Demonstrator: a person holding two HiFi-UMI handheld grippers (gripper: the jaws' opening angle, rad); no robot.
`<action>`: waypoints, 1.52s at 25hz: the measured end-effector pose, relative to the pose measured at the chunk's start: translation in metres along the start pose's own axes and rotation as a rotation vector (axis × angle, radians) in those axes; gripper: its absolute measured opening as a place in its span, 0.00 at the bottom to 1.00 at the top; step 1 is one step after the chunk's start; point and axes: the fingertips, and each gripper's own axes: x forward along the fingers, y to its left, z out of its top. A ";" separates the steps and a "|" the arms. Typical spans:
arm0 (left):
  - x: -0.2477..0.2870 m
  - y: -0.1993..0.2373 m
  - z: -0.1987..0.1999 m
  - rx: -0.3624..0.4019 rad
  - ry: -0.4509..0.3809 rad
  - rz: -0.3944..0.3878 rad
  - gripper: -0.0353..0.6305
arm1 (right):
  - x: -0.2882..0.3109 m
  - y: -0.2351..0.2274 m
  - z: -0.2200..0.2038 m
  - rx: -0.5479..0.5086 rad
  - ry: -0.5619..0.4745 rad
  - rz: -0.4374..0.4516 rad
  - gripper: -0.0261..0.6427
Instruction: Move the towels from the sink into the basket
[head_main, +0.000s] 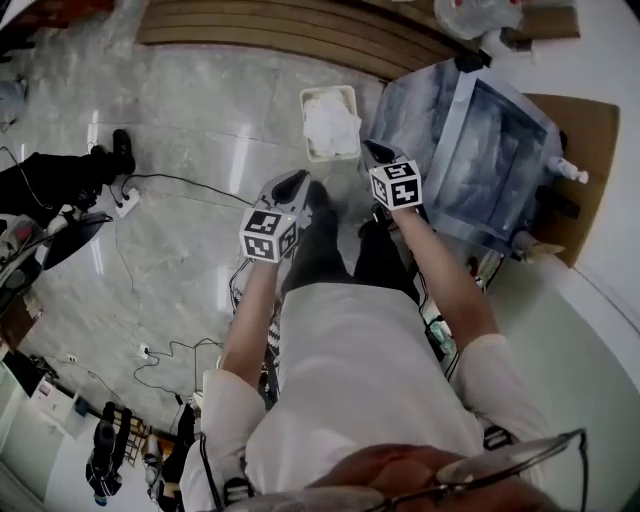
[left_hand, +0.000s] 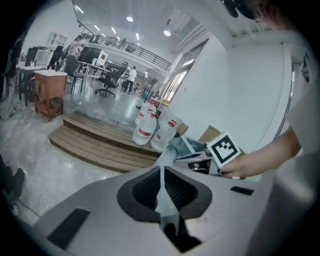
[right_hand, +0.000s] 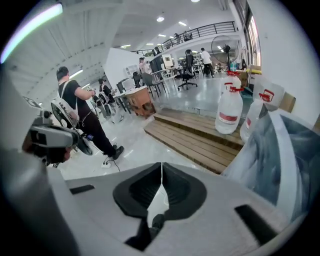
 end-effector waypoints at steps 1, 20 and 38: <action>-0.004 -0.011 0.006 0.003 -0.007 -0.006 0.09 | -0.017 0.002 0.002 -0.007 -0.018 0.000 0.04; -0.060 -0.215 0.113 0.107 -0.129 -0.123 0.09 | -0.345 -0.051 0.081 0.020 -0.424 -0.023 0.03; -0.082 -0.284 0.202 0.359 -0.321 -0.066 0.10 | -0.471 -0.101 0.091 -0.099 -0.617 -0.129 0.03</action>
